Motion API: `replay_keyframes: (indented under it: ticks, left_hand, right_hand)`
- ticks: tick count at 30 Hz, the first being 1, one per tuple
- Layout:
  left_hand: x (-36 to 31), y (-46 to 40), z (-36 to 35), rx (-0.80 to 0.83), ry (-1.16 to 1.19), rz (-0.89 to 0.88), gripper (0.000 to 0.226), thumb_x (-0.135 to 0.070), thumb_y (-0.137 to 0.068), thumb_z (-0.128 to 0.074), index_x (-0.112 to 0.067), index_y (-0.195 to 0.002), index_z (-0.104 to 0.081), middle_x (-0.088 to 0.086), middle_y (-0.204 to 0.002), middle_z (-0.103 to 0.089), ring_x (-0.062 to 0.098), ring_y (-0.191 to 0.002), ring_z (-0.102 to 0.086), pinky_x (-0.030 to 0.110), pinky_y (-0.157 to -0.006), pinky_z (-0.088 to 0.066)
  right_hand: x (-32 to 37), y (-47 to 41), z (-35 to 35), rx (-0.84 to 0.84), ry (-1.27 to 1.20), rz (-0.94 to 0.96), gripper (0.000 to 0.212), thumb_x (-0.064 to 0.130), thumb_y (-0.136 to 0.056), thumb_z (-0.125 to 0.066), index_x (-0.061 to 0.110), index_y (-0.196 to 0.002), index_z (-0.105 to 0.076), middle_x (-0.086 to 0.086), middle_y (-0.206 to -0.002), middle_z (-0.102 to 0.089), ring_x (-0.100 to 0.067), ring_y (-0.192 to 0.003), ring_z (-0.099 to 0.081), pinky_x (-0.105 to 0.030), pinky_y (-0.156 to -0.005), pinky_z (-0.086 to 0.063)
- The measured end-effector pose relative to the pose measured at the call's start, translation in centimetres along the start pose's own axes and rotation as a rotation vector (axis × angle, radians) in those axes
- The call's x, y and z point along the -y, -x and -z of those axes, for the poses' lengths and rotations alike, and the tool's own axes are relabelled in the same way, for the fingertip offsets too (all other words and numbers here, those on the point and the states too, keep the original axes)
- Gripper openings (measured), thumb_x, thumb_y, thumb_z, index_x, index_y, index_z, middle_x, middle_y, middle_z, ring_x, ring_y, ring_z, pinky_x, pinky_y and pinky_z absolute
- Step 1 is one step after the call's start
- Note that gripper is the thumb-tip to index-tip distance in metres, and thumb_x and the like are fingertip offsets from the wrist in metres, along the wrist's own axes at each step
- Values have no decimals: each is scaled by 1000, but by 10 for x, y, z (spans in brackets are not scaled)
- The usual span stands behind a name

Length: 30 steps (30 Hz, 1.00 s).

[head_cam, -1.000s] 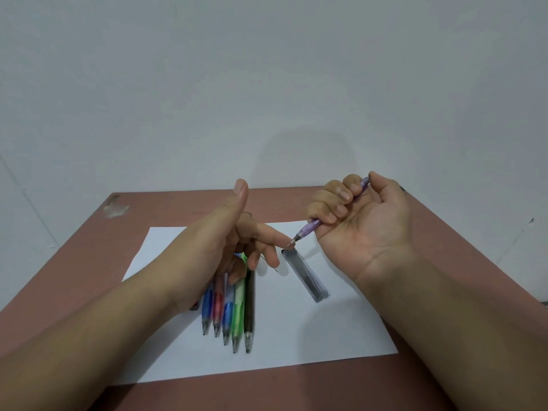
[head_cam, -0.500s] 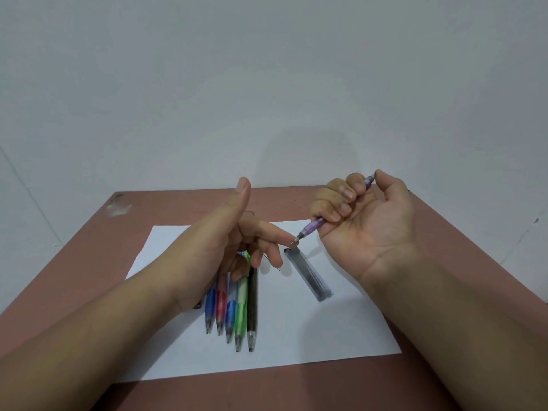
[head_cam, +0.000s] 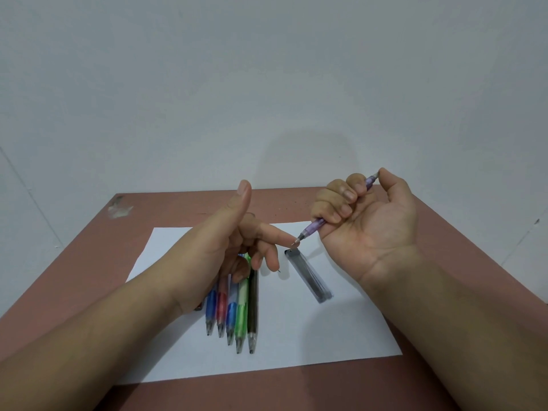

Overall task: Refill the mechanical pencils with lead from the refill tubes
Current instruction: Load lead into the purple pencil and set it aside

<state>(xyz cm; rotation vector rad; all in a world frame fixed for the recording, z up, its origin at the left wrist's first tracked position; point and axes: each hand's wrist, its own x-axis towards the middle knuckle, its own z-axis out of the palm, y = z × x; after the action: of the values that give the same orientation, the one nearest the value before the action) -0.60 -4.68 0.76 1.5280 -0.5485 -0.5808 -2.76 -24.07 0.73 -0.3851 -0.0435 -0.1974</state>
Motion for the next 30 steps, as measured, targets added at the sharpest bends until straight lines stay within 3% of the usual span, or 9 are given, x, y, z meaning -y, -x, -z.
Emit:
replay_keyframes:
  ticks: [9,30]
  left_hand:
    - [-3,1,-2,8,-6,6,87,-75,-78,-25,-11,-93,-82,8,-66,-60,10,-49,-47,19,-40,-38]
    - [-1,1,-1,28,-15,-20,85,-74,-87,-22,-14,-93,-82,11,-67,-61,12,-54,-46,21,-41,-37]
  right_hand:
    - [3,0,1,9,0,20,39,37,-94,-35,15,-62,-34,1,-62,-30,-15,-45,-26,-25,-43,-29]
    - [3,1,-2,21,17,18,41,41,-94,-36,15,-62,-35,1,-61,-30,-15,-45,-26,-24,-44,-27]
